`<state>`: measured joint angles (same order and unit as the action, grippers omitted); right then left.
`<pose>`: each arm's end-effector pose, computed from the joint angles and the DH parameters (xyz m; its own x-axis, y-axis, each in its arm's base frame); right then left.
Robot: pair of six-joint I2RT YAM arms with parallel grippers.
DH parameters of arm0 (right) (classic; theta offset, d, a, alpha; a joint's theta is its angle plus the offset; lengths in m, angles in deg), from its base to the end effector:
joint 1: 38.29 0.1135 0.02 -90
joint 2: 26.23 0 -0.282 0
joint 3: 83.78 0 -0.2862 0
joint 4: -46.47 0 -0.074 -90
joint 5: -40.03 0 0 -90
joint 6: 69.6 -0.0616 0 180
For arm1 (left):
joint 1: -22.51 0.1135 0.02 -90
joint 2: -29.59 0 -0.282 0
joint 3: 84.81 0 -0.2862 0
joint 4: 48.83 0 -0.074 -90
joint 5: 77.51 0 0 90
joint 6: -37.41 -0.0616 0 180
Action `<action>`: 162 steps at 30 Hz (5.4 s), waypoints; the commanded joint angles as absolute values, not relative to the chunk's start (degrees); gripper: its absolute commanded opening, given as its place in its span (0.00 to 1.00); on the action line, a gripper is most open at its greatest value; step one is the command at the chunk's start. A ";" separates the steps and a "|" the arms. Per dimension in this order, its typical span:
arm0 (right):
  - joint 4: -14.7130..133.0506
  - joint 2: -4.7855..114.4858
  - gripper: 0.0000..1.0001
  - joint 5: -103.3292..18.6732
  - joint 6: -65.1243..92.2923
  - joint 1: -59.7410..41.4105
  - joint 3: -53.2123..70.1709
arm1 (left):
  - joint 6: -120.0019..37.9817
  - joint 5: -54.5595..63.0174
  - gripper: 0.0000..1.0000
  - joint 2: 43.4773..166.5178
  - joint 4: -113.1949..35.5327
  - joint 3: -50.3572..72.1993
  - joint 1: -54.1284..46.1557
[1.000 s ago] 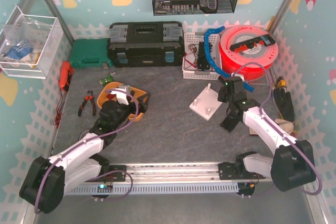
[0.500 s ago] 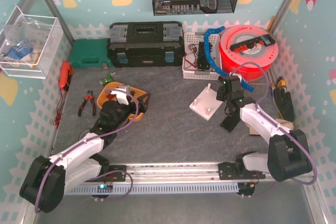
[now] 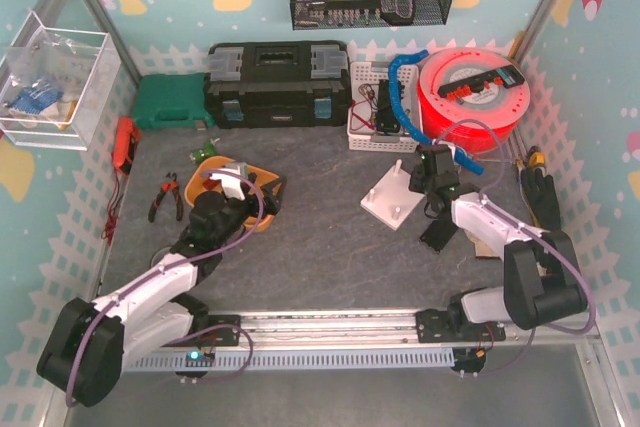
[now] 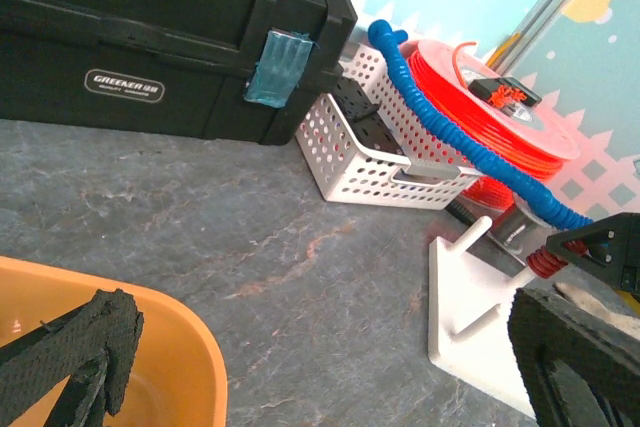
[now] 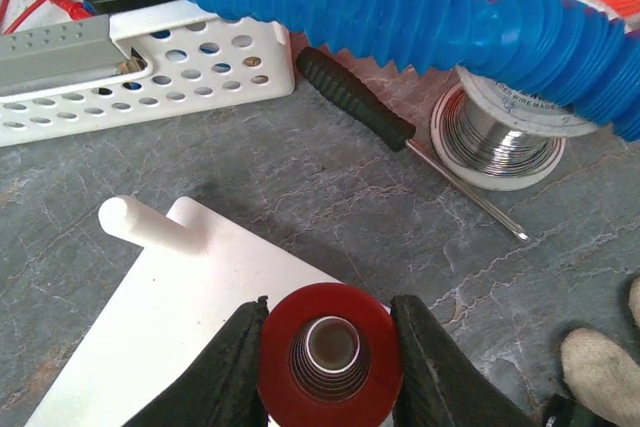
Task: Install the large spring
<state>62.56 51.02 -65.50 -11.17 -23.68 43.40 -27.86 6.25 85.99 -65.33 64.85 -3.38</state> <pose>0.3135 0.0647 0.1835 -0.5598 0.3754 -0.7387 0.2899 0.9239 0.2498 0.2259 -0.1171 0.2002 -0.3576 -0.2887 -0.8881 0.4193 0.8001 -0.4289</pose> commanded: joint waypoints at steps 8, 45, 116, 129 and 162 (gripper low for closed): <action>60.16 55.07 0.27 -64.21 -11.75 -24.05 43.46 | -27.53 7.12 0.99 86.28 -66.12 65.34 -3.24; 55.63 30.21 0.94 -49.58 -11.76 -23.35 51.55 | -24.94 16.72 0.82 98.55 -33.91 46.76 9.50; 53.30 24.51 0.94 -49.83 -11.64 -23.35 54.32 | -93.95 6.69 0.40 126.65 -18.89 33.51 15.28; 53.55 24.04 0.94 -49.97 -11.40 -23.35 54.32 | -92.67 4.33 0.17 123.37 -18.53 33.30 14.86; 53.67 33.88 0.82 -22.41 -7.31 -17.38 46.72 | -60.07 -4.00 0.06 92.25 -83.15 62.36 -9.16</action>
